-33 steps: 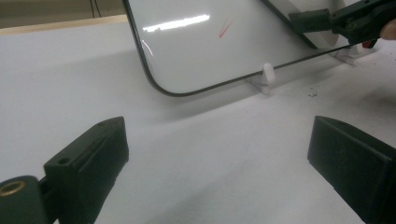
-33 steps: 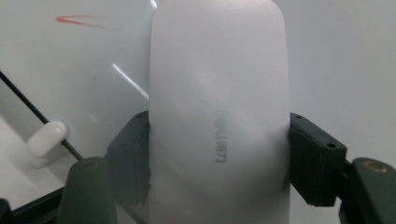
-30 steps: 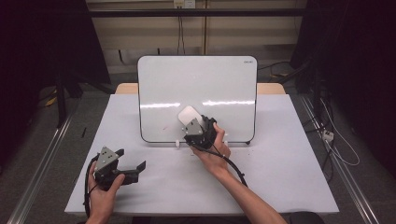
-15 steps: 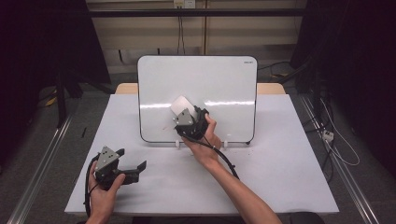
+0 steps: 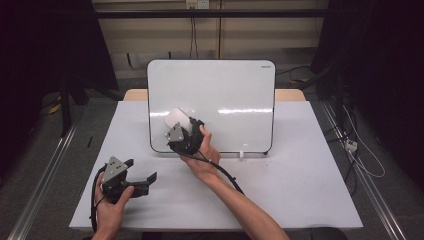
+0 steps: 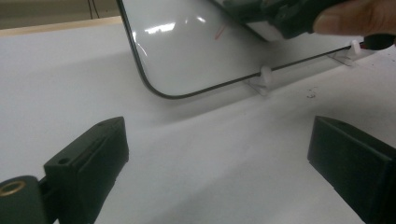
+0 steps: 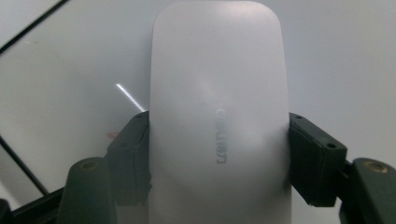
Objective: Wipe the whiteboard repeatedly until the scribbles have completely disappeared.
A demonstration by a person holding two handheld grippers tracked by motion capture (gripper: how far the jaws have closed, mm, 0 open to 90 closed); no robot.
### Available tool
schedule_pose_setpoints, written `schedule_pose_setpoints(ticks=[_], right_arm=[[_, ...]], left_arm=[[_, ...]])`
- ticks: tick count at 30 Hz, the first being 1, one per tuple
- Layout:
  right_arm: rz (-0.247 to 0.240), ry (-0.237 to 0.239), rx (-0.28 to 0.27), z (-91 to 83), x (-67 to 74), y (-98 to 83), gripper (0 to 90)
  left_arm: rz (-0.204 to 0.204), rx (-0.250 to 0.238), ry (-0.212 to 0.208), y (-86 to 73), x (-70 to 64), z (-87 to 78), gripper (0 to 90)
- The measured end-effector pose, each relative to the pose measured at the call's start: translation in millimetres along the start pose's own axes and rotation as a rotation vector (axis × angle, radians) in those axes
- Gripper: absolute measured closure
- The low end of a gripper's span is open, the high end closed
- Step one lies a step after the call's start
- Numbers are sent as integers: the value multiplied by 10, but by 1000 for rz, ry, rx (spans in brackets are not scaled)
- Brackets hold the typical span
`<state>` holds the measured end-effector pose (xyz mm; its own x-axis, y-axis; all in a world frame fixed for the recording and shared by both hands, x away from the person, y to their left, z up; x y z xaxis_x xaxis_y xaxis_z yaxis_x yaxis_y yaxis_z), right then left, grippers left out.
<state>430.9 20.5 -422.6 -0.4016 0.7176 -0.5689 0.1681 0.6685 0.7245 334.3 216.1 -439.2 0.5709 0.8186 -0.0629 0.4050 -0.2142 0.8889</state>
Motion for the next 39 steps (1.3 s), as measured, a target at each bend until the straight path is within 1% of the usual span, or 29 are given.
schedule_pose_setpoints(ticks=[4, 8, 11, 12, 13, 15, 18, 19, 21, 23, 25, 27, 30, 33, 34, 38, 39], right_arm=[[-40, 14, 3, 14, 115, 41, 314], [-65, 27, 1, 30, 216, 61, 315], [-106, 31, 0, 36, 321, 70, 314], [-111, 32, 2, 42, 344, 73, 314], [-113, 26, 3, 47, 360, 81, 314], [-116, 35, 9, 49, 393, 91, 315], [-143, 38, 4, 39, 422, 83, 315], [-139, 44, 2, 40, 419, 82, 315], [-143, 54, 2, 30, 407, 79, 315], [-153, 61, -3, 1, 392, 58, 315], [-155, 65, 7, -18, 370, 17, 315], [-138, 71, 3, -28, 345, -2, 315], [-108, 67, 18, -32, 299, 2, 315], [-80, 43, 32, -35, 187, -11, 315], [-62, 37, 38, -38, 144, -15, 315], [-10, 18, 44, -51, -60, -57, 315], [3, 6, 46, -58, -114, -75, 315]], left_arm=[[-3, -2, 0, 0, 5, -8, 51], [-3, -1, 1, -1, 7, -4, 51], [5, 4, -2, 1, 3, -8, 51], [9, 3, 0, 2, 7, -9, 51], [4, 3, 0, 0, 7, -7, 51], [4, 4, 1, -2, 11, -7, 51], [7, 3, 1, -3, 12, -14, 51], [1, -1, 1, -4, 12, -12, 51], [5, 4, 0, -5, 20, -15, 51], [-3, -6, 1, -4, 13, -16, 51], [-5, -11, -1, -5, 13, -14, 51], [-4, -4, 2, -5, 17, -21, 51], [-4, -7, 3, -5, 20, -28, 51], [-5, -7, 6, -6, 29, -30, 51], [-5, -7, 6, -7, 29, -30, 51], [-3, -2, -2, -4, 20, -33, 51], [-4, -8, 5, -6, 18, -29, 51]])
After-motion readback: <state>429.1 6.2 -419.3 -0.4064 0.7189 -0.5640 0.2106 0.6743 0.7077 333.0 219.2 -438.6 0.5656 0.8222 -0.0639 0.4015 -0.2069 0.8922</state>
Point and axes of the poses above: each handheld gripper's, and its own axes: z roughly forward along the jaws, y roughly out of its top, x roughly to its left, the point moved 2 cm from there along z, roughly forward along the jaws
